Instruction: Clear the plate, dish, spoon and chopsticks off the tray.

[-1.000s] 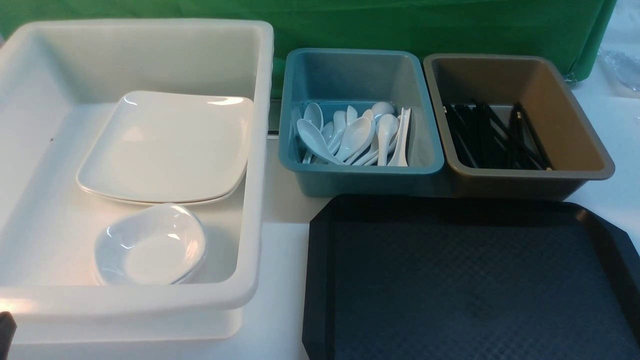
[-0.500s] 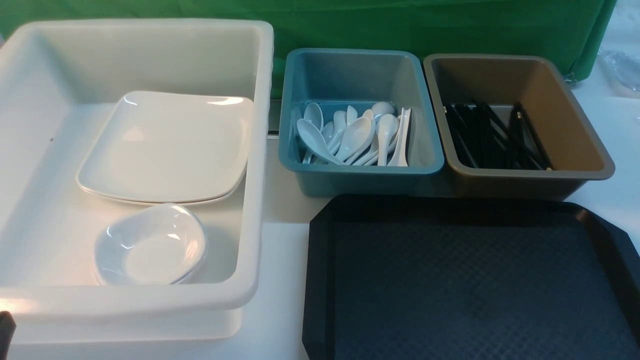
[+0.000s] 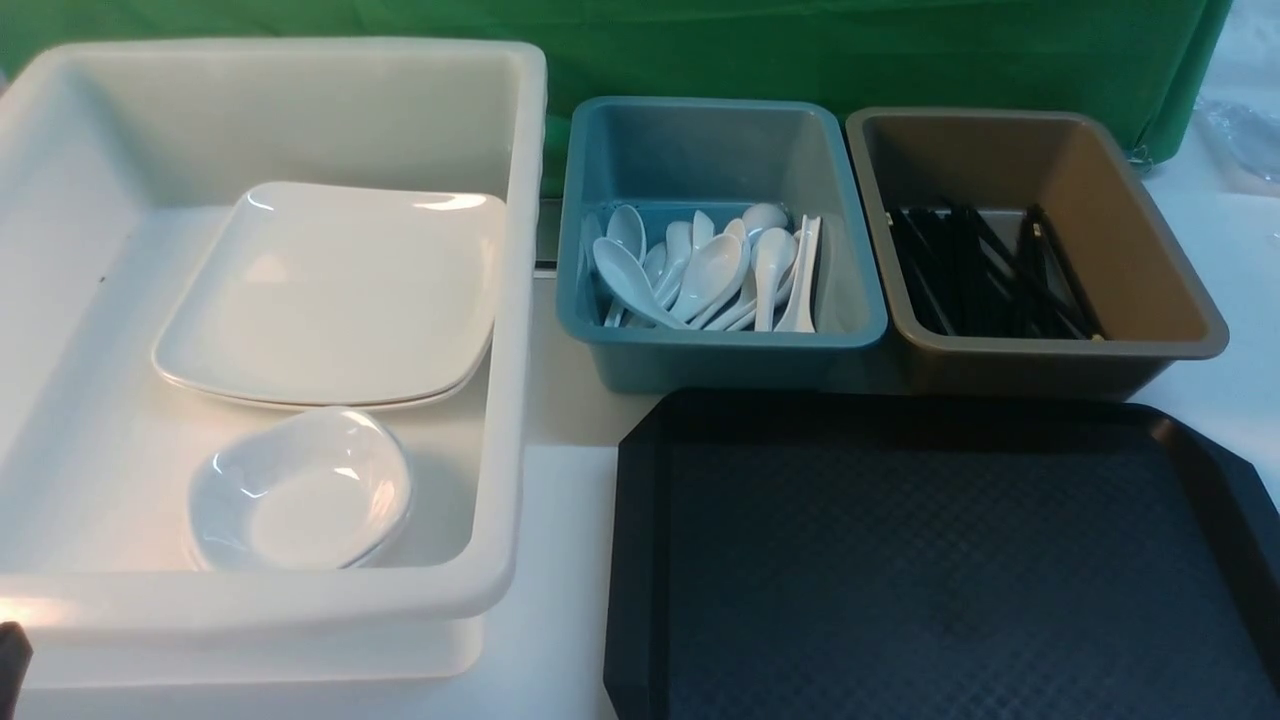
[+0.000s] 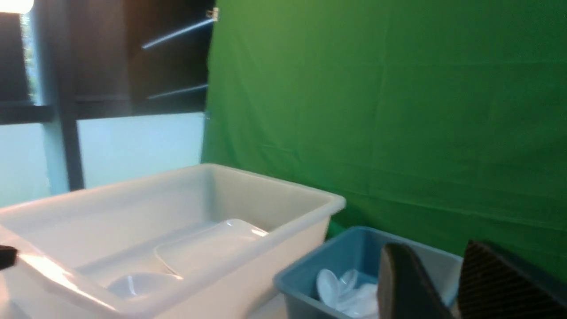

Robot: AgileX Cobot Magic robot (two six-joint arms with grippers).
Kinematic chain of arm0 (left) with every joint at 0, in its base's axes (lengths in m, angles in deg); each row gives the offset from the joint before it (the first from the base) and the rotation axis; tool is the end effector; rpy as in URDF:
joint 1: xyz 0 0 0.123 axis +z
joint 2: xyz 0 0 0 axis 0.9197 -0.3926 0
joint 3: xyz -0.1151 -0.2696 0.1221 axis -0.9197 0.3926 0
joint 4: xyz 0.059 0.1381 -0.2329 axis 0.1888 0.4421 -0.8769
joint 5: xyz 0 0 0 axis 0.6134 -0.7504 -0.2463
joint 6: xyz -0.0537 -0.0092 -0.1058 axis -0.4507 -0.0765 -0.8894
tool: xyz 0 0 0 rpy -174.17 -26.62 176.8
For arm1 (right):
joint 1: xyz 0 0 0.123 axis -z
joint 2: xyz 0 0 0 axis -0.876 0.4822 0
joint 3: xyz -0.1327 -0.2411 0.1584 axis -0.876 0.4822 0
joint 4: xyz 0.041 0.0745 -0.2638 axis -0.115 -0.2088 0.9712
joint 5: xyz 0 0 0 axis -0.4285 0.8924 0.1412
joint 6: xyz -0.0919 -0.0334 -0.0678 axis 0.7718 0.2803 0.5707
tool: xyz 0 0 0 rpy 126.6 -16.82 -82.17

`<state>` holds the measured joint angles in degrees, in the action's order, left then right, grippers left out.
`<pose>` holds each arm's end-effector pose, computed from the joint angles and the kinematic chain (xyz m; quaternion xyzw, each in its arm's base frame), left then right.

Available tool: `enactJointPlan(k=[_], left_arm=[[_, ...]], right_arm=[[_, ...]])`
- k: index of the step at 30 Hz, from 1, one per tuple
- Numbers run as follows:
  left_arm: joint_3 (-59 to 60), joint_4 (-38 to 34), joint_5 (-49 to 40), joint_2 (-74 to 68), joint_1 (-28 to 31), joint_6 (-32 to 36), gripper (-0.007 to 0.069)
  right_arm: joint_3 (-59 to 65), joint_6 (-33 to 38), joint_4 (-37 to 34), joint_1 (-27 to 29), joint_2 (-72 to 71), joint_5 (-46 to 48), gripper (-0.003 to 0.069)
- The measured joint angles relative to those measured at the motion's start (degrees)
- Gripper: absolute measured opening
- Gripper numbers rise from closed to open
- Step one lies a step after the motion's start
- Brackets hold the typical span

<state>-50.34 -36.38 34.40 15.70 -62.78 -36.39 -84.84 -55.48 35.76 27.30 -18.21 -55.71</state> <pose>0.0759 0.0025 0.1843 -0.0044 0.7626 0.0269 0.6463 0.0339 0.0230 0.3637 -0.1919 0.5662 0.2109 0.7734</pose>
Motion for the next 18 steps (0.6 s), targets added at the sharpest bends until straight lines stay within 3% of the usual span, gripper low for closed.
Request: enactJointPlan(k=[7,8,11,14,18], left_arm=[[0.0,0.0,0.0,0.0,0.0,0.0,0.0016],[0.0,0.0,0.0,0.0,0.0,0.0,0.0016],[0.0,0.0,0.0,0.0,0.0,0.0,0.0016],[0.0,0.0,0.1,0.0,0.0,0.0,0.0016],[0.0,0.3,0.2,0.0,0.0,0.0,0.0016]], right_arm=[[13.8,1.6,0.2,21.7,-0.1,-0.3,0.0235],[14.8,1.6,0.2,22.4,-0.1,-0.3,0.0235],[23.7,1.1,0.2,31.2,-0.6,-0.2,0.0235],[26.8,0.1,0.6,34.5,-3.4,3.3,0.0237],[27.0,0.3,0.6,34.8,-4.6,3.8,0.0237]])
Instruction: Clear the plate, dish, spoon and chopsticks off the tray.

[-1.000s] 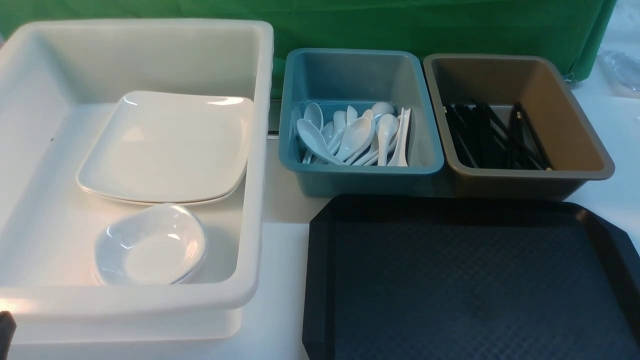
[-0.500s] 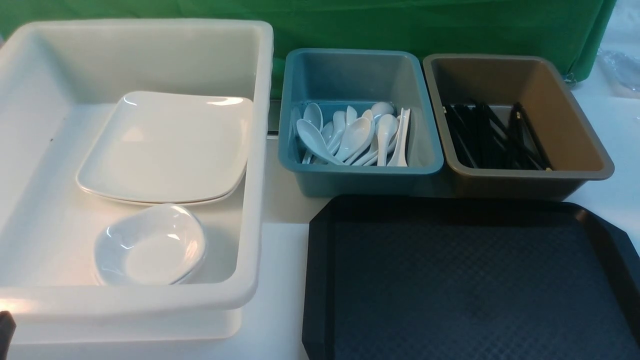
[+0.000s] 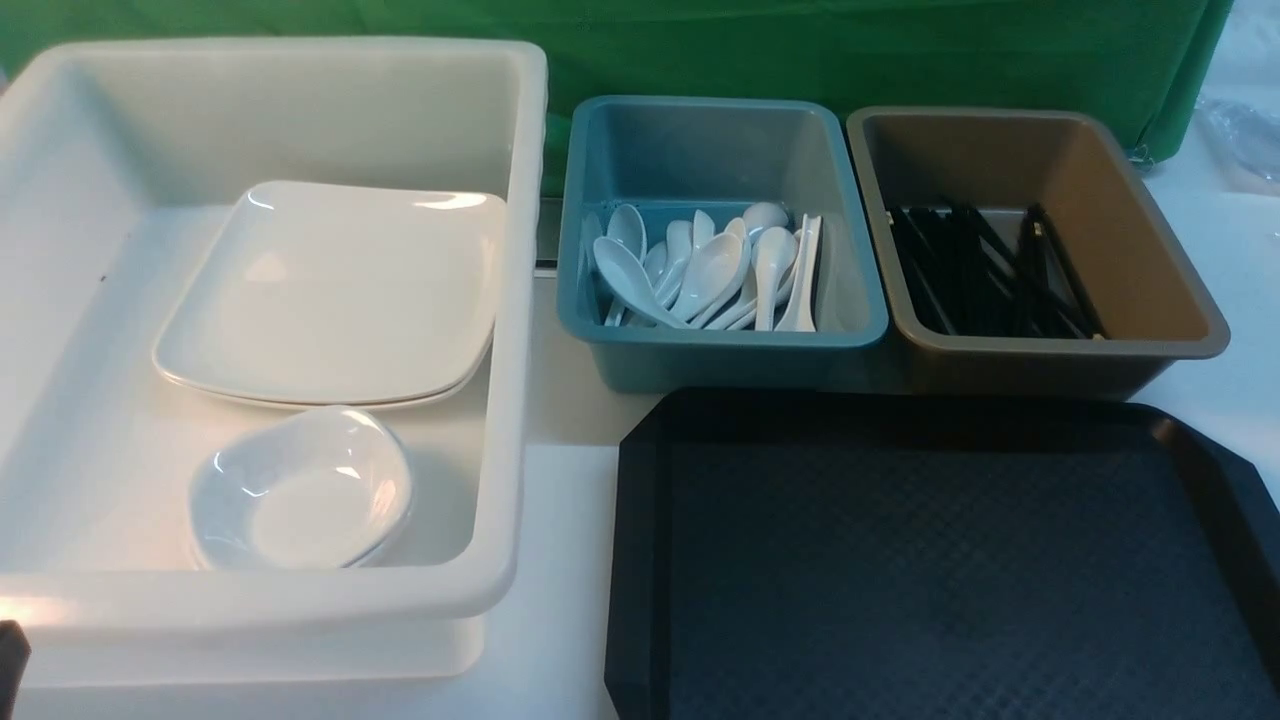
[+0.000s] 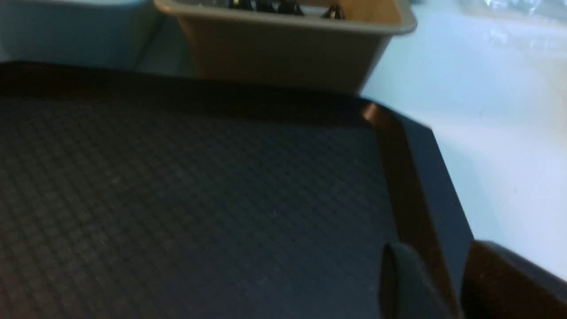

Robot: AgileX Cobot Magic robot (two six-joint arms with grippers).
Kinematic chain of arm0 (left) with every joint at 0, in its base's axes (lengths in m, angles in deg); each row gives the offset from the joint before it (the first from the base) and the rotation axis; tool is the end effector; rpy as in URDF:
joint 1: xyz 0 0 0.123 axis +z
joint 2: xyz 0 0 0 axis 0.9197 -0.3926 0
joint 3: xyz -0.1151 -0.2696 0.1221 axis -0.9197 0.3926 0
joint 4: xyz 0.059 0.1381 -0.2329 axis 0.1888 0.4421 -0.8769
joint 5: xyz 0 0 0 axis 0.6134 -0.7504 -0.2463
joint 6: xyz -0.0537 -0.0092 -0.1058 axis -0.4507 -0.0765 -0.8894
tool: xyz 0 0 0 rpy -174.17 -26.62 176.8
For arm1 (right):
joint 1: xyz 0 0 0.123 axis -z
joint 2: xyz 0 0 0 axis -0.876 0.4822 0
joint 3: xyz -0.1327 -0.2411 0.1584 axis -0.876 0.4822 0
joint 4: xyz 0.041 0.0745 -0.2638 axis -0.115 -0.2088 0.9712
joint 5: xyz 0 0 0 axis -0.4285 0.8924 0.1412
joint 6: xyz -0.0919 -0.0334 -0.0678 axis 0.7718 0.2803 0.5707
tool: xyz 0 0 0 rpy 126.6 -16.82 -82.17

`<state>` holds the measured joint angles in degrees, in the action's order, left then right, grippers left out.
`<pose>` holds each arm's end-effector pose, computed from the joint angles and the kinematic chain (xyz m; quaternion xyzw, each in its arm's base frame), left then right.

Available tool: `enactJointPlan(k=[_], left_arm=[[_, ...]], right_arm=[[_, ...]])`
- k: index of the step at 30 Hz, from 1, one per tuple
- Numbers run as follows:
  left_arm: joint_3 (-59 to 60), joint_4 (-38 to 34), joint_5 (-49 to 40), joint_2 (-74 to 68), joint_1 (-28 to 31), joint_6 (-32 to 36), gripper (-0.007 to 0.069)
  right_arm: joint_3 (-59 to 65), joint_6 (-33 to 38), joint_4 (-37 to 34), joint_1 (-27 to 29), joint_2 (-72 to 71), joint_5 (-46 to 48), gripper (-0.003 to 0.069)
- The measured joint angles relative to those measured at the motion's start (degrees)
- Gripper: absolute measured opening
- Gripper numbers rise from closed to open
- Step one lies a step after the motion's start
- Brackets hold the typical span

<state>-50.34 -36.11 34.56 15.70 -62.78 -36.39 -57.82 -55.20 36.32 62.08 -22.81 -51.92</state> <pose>0.0760 0.0027 0.1847 -0.0031 0.7617 0.0290 0.6472 0.0763 -0.0012 0.1832 -0.0224 0.7637 -0.0291 0.6445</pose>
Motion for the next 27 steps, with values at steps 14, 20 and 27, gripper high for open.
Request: enactJointPlan(k=[14,20,27], left_arm=[[0.0,1.3,0.0,0.0,0.0,0.0,0.0018],[0.0,1.4,0.0,0.0,0.0,0.0,0.0018],[0.0,1.4,0.0,0.0,0.0,0.0,0.0018]], right_arm=[[0.0,-0.5,0.0,0.0,0.0,0.1,0.0237],[0.0,-1.9,0.0,0.0,0.0,0.1,0.0237],[0.0,-2.0,0.0,0.0,0.0,0.1,0.0237]])
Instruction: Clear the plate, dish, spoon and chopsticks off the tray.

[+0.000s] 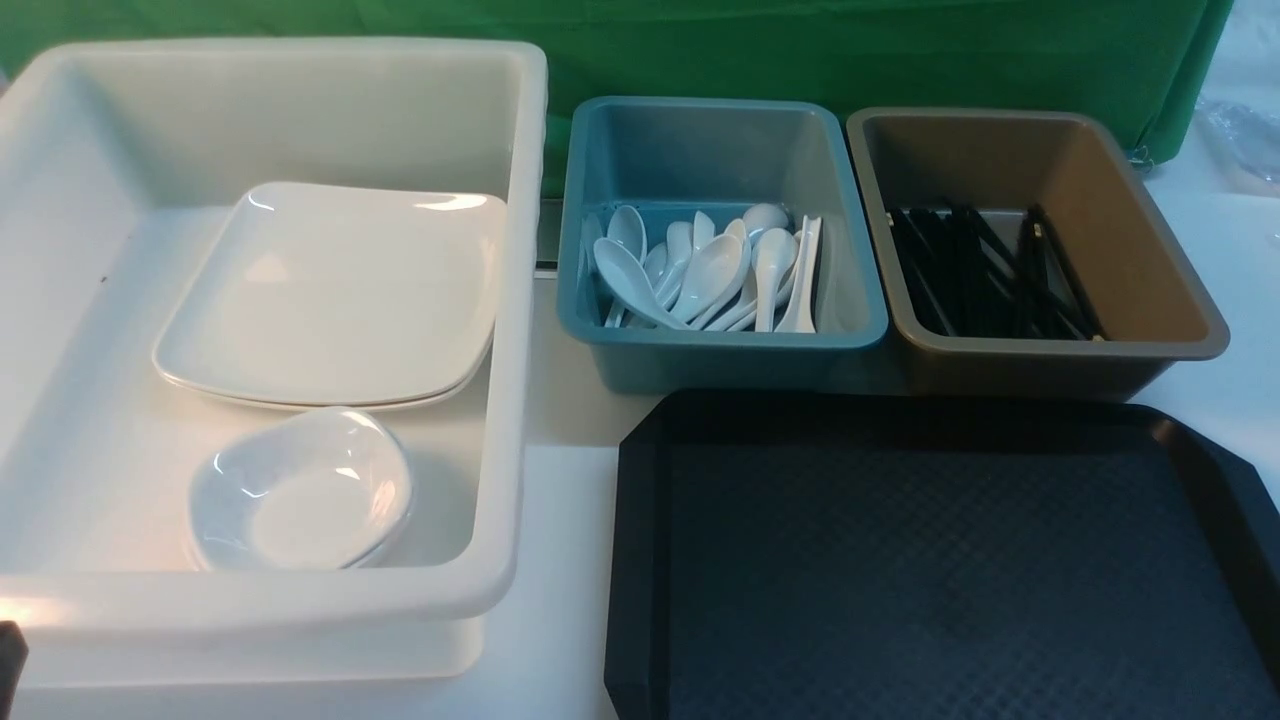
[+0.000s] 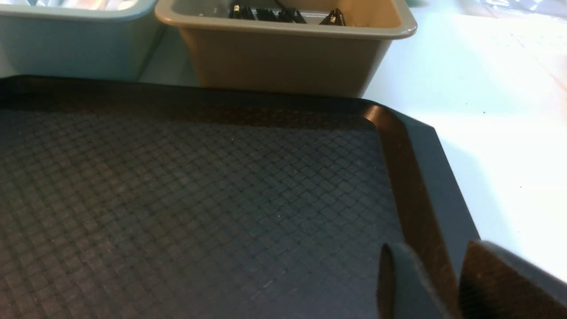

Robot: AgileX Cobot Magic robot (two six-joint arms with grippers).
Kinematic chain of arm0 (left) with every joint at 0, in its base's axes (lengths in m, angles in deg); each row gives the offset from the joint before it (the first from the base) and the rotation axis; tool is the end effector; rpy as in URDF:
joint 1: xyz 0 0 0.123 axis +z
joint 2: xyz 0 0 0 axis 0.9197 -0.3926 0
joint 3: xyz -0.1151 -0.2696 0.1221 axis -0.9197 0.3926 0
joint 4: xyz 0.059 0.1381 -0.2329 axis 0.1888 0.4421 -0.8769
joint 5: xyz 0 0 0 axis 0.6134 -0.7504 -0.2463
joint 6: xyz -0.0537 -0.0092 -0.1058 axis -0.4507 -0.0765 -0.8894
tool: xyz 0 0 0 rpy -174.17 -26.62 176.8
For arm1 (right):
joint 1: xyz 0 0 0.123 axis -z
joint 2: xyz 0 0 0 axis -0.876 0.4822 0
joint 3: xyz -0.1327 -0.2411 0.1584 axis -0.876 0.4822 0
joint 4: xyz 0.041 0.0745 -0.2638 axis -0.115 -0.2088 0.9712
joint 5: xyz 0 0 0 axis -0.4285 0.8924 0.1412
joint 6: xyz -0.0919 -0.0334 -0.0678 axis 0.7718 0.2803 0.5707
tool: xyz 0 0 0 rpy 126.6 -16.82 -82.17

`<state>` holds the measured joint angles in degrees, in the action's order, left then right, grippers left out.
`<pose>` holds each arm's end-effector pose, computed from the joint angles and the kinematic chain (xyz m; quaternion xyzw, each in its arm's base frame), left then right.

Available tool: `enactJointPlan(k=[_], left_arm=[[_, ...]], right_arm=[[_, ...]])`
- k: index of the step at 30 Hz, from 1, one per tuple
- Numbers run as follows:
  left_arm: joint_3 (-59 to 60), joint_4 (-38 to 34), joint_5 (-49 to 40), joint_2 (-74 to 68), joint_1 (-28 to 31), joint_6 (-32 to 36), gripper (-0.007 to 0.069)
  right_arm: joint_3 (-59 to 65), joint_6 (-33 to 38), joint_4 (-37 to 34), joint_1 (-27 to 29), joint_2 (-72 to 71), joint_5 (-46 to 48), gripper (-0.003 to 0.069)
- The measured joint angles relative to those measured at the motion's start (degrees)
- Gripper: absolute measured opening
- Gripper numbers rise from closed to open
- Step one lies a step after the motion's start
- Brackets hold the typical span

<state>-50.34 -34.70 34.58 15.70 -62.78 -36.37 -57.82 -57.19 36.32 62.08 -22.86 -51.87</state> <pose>0.0759 0.0034 0.1846 0.0041 0.7618 0.0391 0.6467 0.0762 -0.0012 0.1832 -0.0091 0.7640 -0.0179 0.6449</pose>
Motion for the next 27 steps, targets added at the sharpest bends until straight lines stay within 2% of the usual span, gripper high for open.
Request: enactJointPlan(k=[27], left_arm=[[0.0,0.9,0.0,0.0,0.0,0.4,0.0018]], right_arm=[[0.0,-0.1,0.0,0.0,0.0,0.0,0.0238]])
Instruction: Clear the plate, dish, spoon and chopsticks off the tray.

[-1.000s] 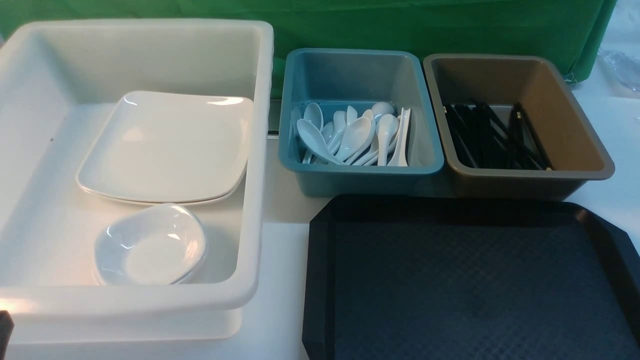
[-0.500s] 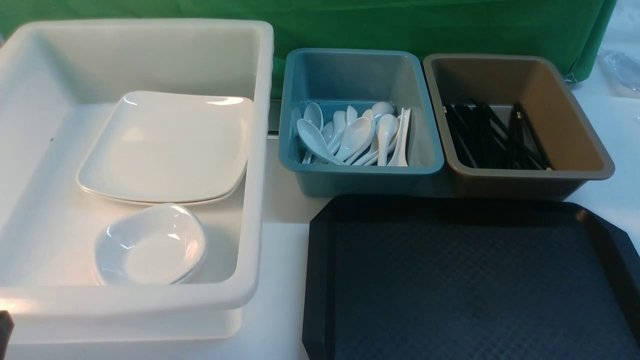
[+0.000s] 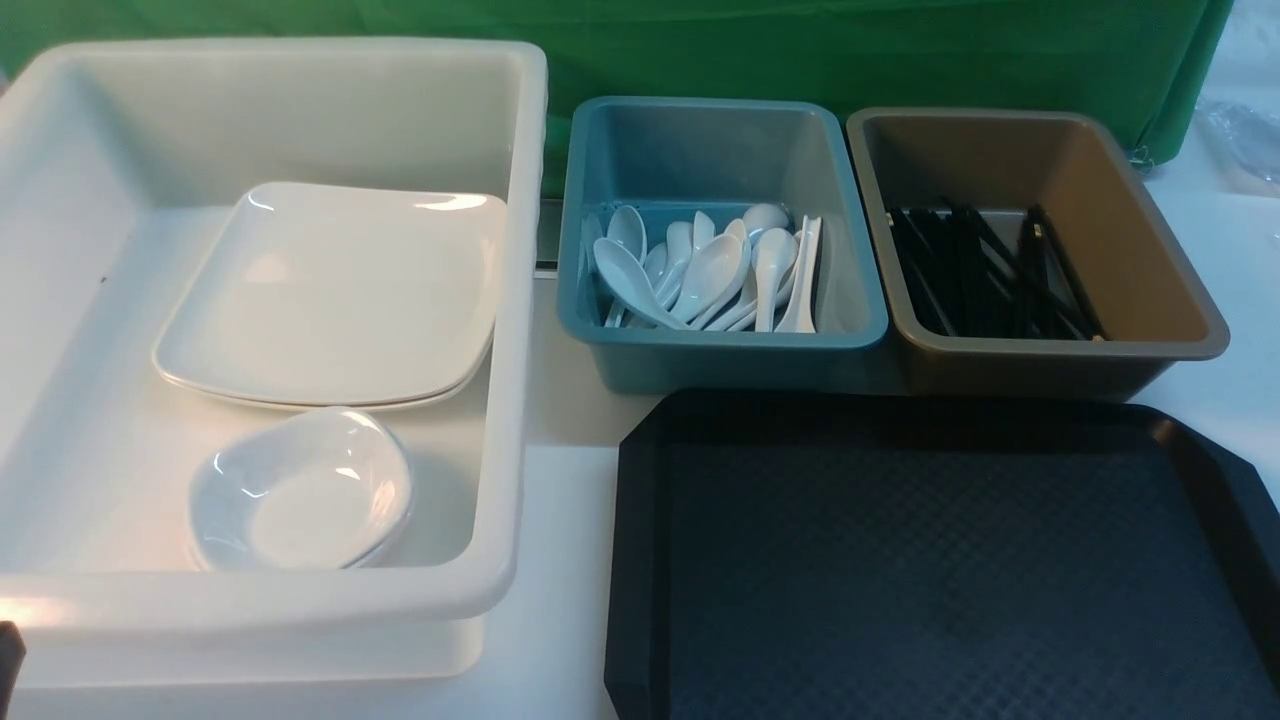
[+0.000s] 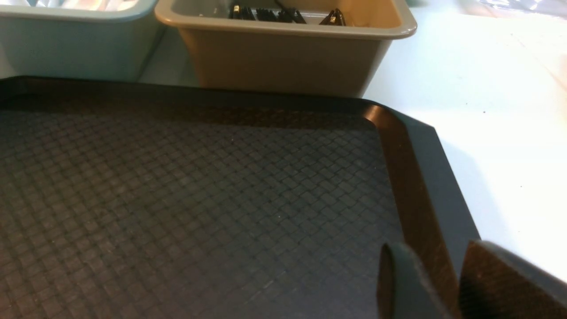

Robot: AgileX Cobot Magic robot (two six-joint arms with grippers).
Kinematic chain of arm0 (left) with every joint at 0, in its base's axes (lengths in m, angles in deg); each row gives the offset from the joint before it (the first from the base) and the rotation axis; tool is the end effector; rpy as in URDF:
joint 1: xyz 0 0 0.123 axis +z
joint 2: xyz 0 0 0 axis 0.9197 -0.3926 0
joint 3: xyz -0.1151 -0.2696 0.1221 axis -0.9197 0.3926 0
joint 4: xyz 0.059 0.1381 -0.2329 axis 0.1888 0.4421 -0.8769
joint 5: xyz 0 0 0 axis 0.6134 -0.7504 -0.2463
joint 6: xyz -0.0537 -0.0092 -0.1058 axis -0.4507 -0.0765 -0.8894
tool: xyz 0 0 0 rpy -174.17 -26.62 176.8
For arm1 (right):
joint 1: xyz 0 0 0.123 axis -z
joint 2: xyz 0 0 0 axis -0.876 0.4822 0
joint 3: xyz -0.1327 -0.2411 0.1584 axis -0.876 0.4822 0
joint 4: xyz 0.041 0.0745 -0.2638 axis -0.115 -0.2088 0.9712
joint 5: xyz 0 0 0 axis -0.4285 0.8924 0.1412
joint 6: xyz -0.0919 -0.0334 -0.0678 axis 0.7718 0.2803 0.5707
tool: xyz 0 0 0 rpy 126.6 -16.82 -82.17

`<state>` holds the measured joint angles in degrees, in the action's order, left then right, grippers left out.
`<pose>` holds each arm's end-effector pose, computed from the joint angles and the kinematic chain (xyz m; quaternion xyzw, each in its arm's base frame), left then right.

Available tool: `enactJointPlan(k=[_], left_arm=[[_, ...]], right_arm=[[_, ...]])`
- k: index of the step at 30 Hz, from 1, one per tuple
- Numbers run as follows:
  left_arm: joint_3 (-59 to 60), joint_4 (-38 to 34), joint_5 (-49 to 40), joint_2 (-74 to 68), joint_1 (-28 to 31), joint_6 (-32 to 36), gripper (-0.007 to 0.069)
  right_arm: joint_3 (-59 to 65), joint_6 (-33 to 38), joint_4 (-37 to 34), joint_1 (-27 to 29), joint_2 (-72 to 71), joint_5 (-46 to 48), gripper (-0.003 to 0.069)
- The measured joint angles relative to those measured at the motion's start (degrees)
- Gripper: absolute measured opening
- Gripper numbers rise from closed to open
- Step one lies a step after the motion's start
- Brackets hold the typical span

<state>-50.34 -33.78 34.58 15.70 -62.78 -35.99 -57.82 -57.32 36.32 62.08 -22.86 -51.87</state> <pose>0.0759 0.0039 0.1846 0.0113 0.7618 0.0477 0.6460 0.0762 -0.0012 0.1832 -0.0082 0.7640 -0.0172 0.6449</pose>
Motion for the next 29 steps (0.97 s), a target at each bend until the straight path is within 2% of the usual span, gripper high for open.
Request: enactJointPlan(k=[29], left_arm=[[0.0,0.2,0.0,0.0,0.0,-0.1,0.0034]], right_arm=[[0.0,0.0,0.0,0.0,0.0,0.0,0.0238]])
